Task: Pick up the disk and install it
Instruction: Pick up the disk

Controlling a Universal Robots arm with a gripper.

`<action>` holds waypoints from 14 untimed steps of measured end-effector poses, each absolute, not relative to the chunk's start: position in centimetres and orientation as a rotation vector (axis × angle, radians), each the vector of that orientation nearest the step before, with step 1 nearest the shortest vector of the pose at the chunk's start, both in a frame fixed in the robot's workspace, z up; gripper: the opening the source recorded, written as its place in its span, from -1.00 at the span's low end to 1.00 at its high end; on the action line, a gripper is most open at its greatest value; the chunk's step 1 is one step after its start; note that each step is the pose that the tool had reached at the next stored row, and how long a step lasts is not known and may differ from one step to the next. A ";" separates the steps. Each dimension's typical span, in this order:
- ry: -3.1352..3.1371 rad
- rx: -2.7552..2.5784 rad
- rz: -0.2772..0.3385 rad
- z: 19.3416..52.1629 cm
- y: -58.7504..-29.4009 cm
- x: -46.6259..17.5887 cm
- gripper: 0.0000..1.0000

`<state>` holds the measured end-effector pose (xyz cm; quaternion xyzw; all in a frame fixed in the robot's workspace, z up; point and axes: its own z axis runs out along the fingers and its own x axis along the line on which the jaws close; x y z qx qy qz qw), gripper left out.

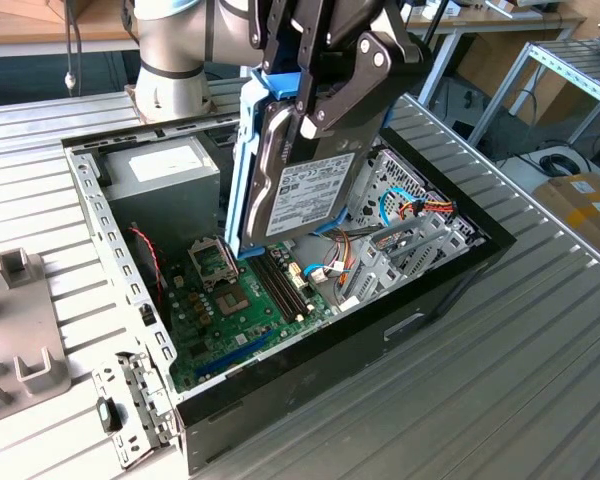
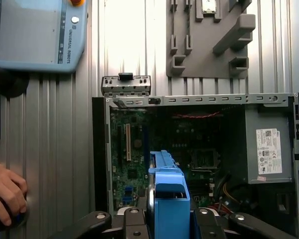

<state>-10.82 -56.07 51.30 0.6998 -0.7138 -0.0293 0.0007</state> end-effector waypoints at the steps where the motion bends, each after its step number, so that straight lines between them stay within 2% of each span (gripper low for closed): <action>1: -2.241 2.197 -0.092 51.3 -56.1 -10.8 -0.26; 14: -2.240 2.196 -0.088 51.3 -56.1 -10.2 -0.26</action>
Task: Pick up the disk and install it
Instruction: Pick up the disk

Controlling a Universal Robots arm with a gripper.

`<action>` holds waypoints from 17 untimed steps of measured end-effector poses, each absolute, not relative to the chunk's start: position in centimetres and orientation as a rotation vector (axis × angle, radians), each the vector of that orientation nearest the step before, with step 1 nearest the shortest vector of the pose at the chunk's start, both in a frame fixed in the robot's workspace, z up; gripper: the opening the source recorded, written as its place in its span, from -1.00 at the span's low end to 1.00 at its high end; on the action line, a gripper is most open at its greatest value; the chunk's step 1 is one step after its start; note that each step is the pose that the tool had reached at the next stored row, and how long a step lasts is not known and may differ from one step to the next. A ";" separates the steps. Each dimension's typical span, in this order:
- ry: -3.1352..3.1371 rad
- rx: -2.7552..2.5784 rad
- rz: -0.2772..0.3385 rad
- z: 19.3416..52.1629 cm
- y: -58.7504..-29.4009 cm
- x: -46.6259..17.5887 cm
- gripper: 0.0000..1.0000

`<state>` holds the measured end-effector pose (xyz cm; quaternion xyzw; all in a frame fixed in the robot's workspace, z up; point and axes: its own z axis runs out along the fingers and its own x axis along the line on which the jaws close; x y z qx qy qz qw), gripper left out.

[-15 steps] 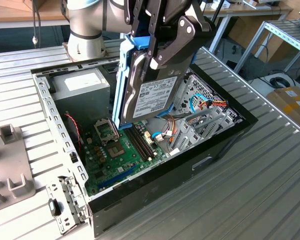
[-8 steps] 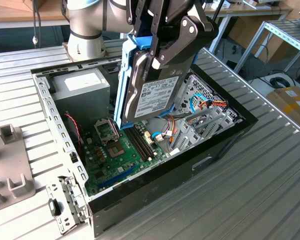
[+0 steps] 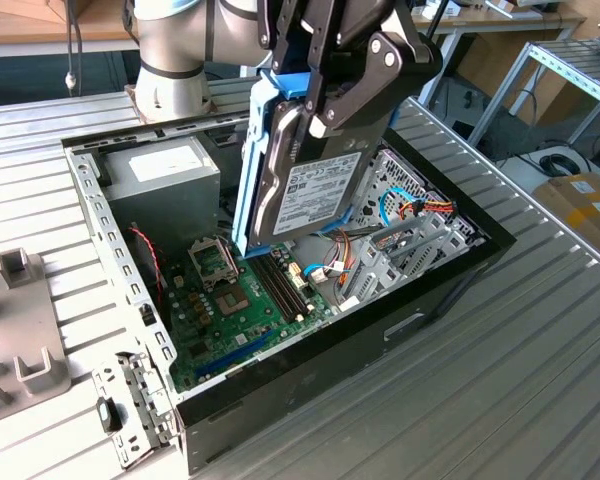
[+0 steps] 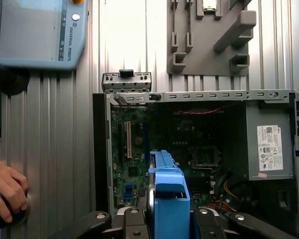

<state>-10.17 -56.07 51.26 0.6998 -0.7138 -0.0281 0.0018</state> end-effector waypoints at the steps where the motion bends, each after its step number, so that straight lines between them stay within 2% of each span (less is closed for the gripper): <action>1: -2.240 2.196 -0.088 51.3 -56.1 -10.1 -0.26; 17: -2.238 2.193 -0.083 51.2 -56.1 -9.4 -0.26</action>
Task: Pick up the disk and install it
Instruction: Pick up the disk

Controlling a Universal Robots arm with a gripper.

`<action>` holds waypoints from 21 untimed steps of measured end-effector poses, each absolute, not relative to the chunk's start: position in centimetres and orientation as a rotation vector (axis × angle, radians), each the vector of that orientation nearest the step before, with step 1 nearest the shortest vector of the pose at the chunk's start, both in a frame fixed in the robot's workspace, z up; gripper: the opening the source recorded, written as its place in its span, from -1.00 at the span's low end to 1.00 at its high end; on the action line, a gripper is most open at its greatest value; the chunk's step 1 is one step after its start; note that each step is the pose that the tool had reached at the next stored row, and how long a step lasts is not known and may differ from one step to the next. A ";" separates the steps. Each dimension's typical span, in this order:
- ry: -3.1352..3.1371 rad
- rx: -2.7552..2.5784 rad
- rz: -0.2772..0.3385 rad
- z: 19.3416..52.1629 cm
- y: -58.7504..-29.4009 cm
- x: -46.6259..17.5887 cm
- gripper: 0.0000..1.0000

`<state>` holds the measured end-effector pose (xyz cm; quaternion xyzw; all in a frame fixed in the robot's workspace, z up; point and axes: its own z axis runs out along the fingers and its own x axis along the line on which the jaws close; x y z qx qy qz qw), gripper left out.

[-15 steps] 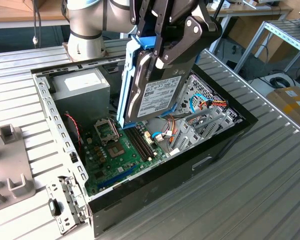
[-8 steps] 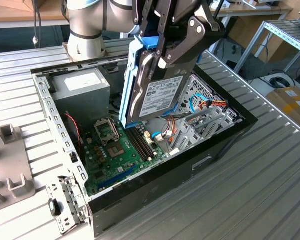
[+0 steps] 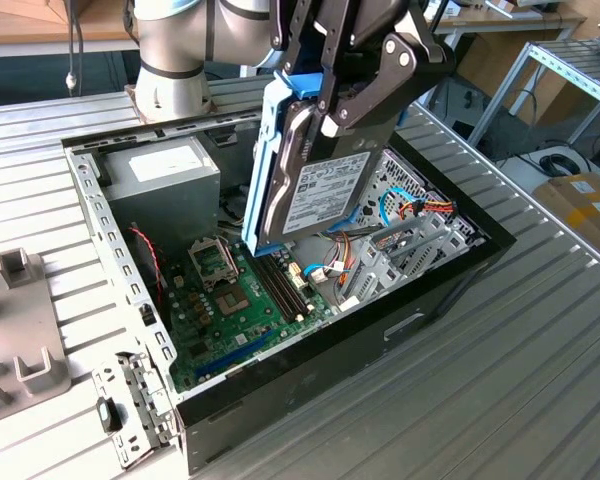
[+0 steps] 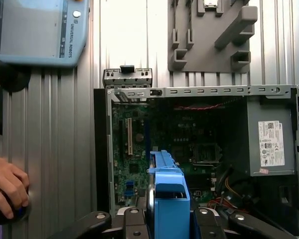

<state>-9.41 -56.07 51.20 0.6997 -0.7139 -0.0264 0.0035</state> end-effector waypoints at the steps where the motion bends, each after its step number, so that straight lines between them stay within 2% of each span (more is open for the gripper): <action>1: -2.238 2.193 -0.082 51.2 -56.1 -9.4 -0.26; 21: -2.235 2.191 -0.076 51.1 -56.1 -8.5 -0.26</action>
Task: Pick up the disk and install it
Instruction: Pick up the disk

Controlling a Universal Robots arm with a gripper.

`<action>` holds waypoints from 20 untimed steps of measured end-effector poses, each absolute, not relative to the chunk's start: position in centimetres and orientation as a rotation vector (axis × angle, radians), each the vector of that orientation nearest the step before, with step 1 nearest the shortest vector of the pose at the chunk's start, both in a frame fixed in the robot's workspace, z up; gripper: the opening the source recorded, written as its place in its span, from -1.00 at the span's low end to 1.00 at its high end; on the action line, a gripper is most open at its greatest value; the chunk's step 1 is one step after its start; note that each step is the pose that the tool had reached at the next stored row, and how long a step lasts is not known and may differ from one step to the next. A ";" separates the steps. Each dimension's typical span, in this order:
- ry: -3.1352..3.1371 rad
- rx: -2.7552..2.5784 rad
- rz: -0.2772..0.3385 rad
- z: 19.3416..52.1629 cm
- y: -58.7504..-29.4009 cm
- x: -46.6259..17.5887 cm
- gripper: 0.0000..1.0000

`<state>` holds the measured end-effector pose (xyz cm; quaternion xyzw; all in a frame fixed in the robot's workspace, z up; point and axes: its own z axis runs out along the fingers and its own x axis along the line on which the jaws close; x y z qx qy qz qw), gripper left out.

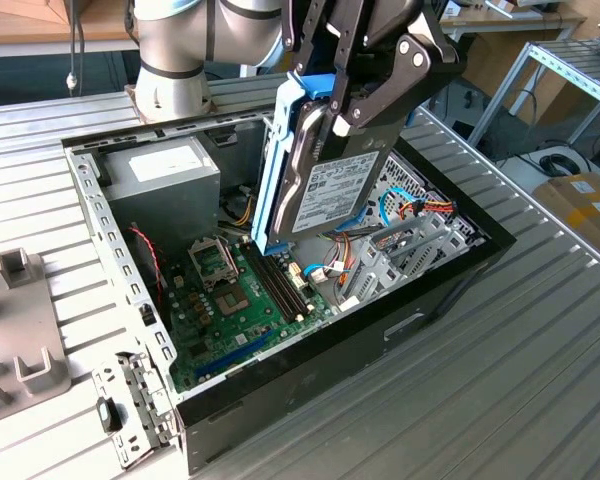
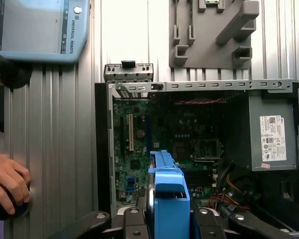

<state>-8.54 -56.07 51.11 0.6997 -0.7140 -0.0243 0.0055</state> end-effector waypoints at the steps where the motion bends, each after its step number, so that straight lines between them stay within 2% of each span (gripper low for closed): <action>1: -2.235 2.191 -0.076 51.1 -56.1 -8.5 -0.26; 20: -2.232 2.188 -0.069 51.0 -56.1 -7.7 -0.26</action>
